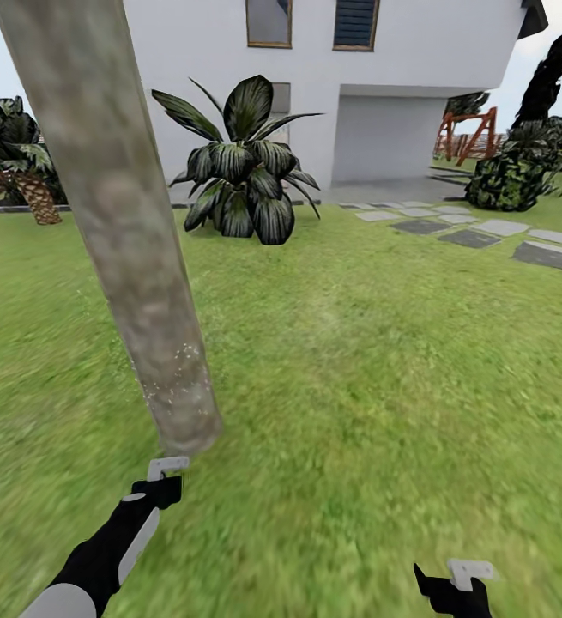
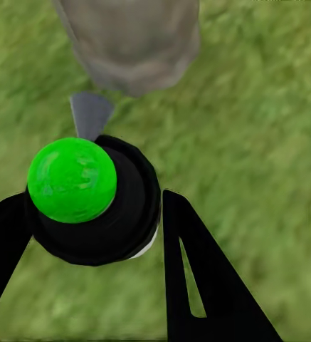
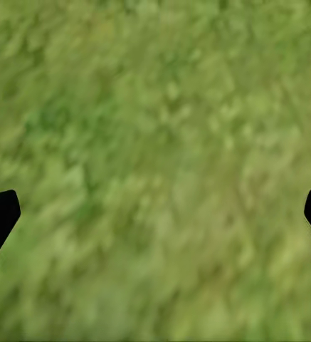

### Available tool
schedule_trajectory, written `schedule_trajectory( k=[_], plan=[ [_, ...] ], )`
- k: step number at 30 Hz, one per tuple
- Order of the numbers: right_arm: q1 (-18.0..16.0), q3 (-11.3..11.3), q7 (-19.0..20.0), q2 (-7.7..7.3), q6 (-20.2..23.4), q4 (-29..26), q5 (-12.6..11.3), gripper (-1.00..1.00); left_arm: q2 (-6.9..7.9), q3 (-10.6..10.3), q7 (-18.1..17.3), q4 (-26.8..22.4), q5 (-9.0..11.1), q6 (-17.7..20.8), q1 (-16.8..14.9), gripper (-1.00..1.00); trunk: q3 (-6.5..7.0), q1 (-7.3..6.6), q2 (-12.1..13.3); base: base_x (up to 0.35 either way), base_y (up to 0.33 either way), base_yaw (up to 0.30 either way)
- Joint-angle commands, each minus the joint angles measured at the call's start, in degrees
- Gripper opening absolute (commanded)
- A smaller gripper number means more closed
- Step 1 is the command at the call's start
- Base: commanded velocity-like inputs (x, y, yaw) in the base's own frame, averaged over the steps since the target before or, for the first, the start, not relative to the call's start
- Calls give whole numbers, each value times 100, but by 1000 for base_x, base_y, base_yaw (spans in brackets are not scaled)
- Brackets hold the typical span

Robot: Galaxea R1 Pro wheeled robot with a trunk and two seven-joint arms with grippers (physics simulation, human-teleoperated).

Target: In the garden, pick up the pesticide atomizer on the floor and spray pesticide onto both trees until each tree trunk is fully covered.

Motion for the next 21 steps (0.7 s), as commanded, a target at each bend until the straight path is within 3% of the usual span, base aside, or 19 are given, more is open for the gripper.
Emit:
schedule_trajectory(
  k=[1, 4, 6, 9, 11, 13, 14, 15, 18, 21],
  plan=[
    [0, 0, -1, 0, 0, 0, 0, 100, 4, 5, -1, -5, 3, 0, 0, -100, 0, 0, 0, 0, -39, 263],
    [0, 0, -1, 0, 0, 0, -8, 100, -10, -20, -1, -157, -28, 16, -39, -100, 0, 0, 0, 0, -10, 81],
    [0, 0, -1, -3, 4, 0, -9, 100, -17, -22, 217, -321, -27, 80, -93, -100, 0, 0, 0, 0, -1, 5],
    [0, 0, -1, -2, 6, 8, -9, 100, -5, -23, 718, -960, 22, 193, -145, -100, 0, 0, 0, 0, 0, 1],
    [0, 0, -1, -5, 8, 9, -7, 100, 43, -3, 709, -1374, 60, 512, -155, -100, 0, 0, 0, 0, 0, 0],
    [0, 0, -1, -7, 9, 9, -8, 100, 144, 231, 453, -1688, 83, 678, -174, -100, 0, 0, 0, 0, 0, 0],
    [0, 0, -1, -6, 9, 9, -6, 100, 381, 600, 8, -1813, 93, 846, -182, -100, 0, 0, 0, 0, 0, 0],
    [0, 0, -1, -5, 9, 9, -6, 100, 519, 786, -304, -1869, 93, 1051, -186, -100, 0, 0, 0, 0, 0, 0],
    [0, 0, -1, -4, 9, 9, -6, 100, 571, 890, -539, -2279, 52, 1408, -179, -100, 0, 0, 0, 0, 0, 0],
    [0, 0, -1, -6, 9, 9, -5, 100, 428, 794, -579, -2932, 38, 2017, -174, -100, 0, 0, 0, 0, 0, 0]
  ],
)
